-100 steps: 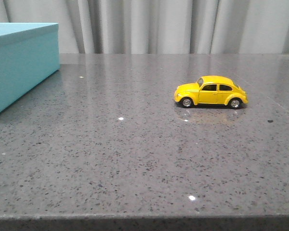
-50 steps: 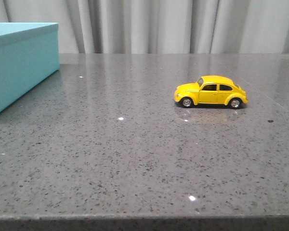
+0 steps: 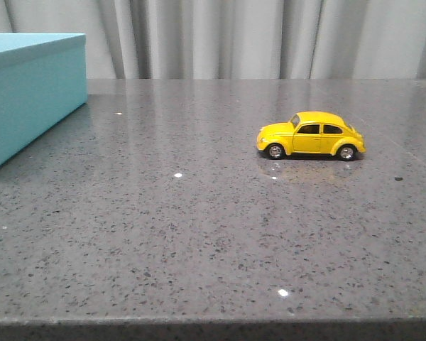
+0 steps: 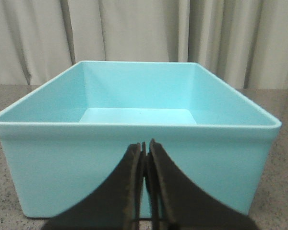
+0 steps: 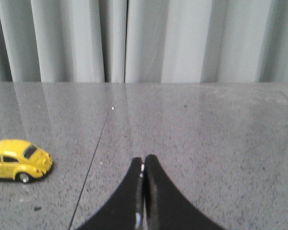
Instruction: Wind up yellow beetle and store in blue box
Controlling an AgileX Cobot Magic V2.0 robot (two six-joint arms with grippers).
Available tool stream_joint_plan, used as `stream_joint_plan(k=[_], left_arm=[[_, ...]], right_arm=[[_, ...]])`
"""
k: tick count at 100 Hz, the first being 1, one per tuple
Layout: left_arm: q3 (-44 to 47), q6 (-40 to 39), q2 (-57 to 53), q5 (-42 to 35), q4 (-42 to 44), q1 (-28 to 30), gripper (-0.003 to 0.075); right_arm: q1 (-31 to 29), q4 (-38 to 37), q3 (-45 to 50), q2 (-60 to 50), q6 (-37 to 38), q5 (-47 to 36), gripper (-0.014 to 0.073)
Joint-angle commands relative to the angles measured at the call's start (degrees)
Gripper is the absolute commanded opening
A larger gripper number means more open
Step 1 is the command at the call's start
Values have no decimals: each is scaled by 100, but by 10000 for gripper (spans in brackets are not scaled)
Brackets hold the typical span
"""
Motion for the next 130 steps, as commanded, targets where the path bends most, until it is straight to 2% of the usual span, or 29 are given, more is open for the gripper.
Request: stream_joint_plan(k=[1,13,20,37,46,59,80,113,130], left_arm=[[-294,-44,123,-463,-117,-21,-16],[-407,-44,148,-463,-117,-21,23],[-459,-44,148,-463,-117,-21,102],[-533,-44,148,-463,-117,-21,357],[-533,-44,148,-463,-117,-21,423],[-625,-44,159,-381,-117,-21,433],[-1089,-44,462,113,-117,-21,433],[-2141,-21,1684,668,-117,-21,433],[-2663,-21,2403,934,-117,-21,431]], right_arm=[[-37,-1,-350,-74,-36,-360,-48],[-37,-1,-451,-74,-36,-296,27],[-37,-1,-500,-74,-36,-177,87],[-37,-1,-500,-74,-36,-74,226],[-37,-1,-552,-74,-36,90,290],[-37,-1,-798,-16,-36,693,346],[-37,68,-1459,655,-36,1462,352],[-37,126,-2645,2227,-36,2174,352],[-37,126,-3135,2881,-36,2228,352]])
